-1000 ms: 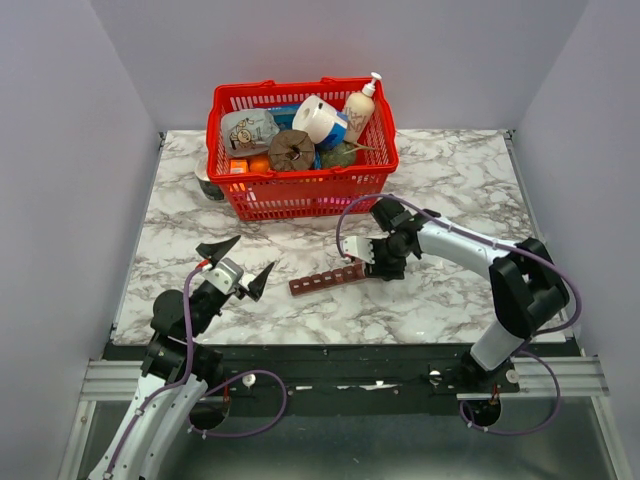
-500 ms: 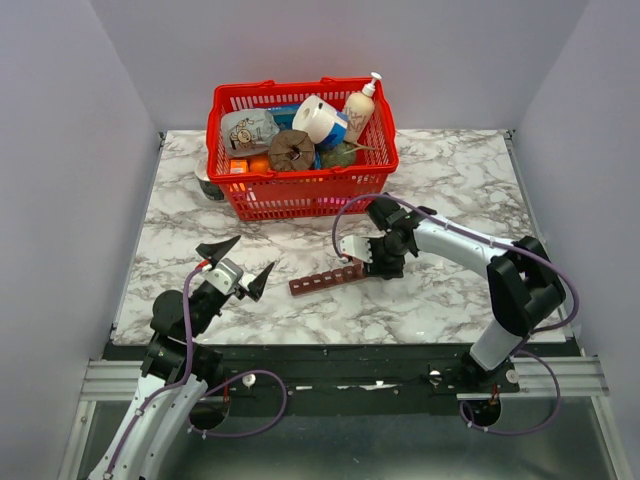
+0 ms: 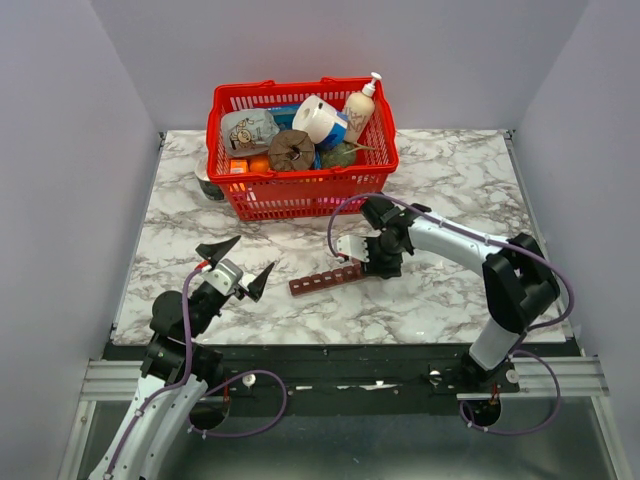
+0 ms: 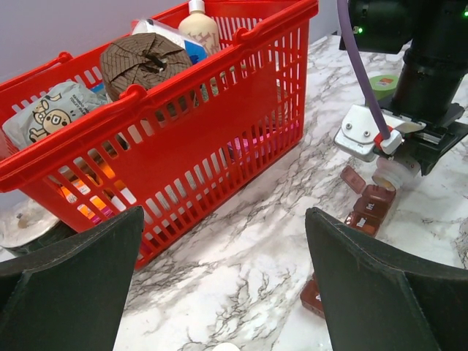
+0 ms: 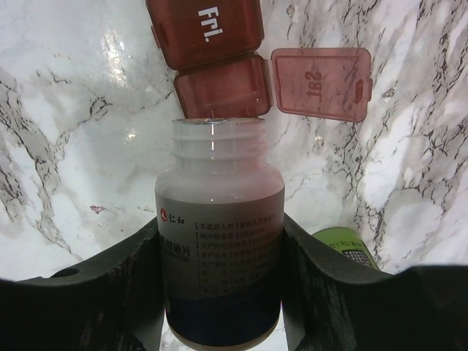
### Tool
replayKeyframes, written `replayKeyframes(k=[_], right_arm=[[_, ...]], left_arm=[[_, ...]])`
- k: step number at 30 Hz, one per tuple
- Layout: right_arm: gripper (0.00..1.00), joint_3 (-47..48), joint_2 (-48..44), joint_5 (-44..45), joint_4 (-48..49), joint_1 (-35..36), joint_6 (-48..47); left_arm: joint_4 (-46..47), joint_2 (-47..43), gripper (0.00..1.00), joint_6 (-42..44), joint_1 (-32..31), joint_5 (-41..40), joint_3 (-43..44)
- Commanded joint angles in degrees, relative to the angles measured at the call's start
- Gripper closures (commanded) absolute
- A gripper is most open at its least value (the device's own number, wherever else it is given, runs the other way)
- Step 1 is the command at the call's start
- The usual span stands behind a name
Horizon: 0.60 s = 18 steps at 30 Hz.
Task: Sort the pills into containers
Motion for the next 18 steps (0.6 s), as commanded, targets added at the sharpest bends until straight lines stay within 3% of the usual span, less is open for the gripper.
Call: replayKeyframes(k=[1,18], right_arm=[[0.99,2.47,1.61,2.3,-2.88,0.95,1.2],[0.99,5.55,4.06,4.4,-6.23,2.54,2.52]], left_arm=[[1.07,-0.78,0.01,0.43,0.3,1.64,0.83],[1.07,-1.48,0.01,0.34,0.38,1.64,0.74]])
